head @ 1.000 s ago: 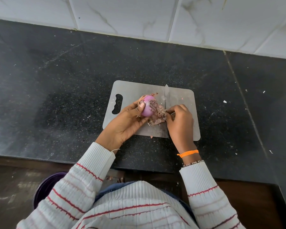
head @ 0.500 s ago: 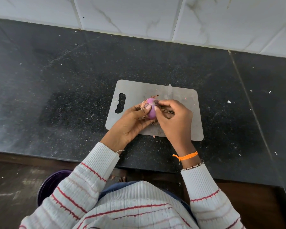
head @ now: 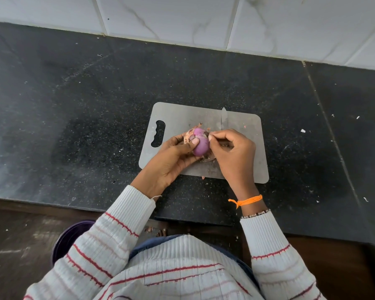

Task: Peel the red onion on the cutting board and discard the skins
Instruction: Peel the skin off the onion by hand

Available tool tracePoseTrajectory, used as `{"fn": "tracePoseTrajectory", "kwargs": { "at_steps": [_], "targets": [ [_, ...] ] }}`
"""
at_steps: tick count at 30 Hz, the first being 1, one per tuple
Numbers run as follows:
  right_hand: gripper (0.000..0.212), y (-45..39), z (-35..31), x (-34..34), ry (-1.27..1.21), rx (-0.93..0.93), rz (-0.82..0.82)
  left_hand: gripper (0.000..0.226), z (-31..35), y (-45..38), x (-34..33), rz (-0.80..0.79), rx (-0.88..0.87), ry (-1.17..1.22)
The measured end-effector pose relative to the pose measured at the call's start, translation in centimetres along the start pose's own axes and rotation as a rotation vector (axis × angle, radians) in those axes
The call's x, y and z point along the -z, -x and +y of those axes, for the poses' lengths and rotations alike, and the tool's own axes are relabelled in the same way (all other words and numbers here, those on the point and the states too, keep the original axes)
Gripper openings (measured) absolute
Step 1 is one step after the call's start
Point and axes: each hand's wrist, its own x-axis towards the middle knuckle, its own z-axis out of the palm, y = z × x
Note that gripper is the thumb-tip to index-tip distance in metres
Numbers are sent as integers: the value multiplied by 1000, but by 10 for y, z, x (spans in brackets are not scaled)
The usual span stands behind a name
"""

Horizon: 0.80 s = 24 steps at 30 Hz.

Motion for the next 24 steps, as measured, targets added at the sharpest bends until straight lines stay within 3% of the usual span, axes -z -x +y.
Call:
{"fn": "tracePoseTrajectory", "kwargs": {
  "at_steps": [4, 11, 24],
  "targets": [
    [14, 1, -1, 0, -72, -92, -18, 47, 1, -3, 0, 27, -11, 22],
    [1, -2, 2, -6, 18, -74, 39, 47, 1, -5, 3, 23, -36, -51],
    [7, -1, 2, -10, 2, -147, 21, 41, 0, -5, 0, 20, -15, -81]
  ]
}}
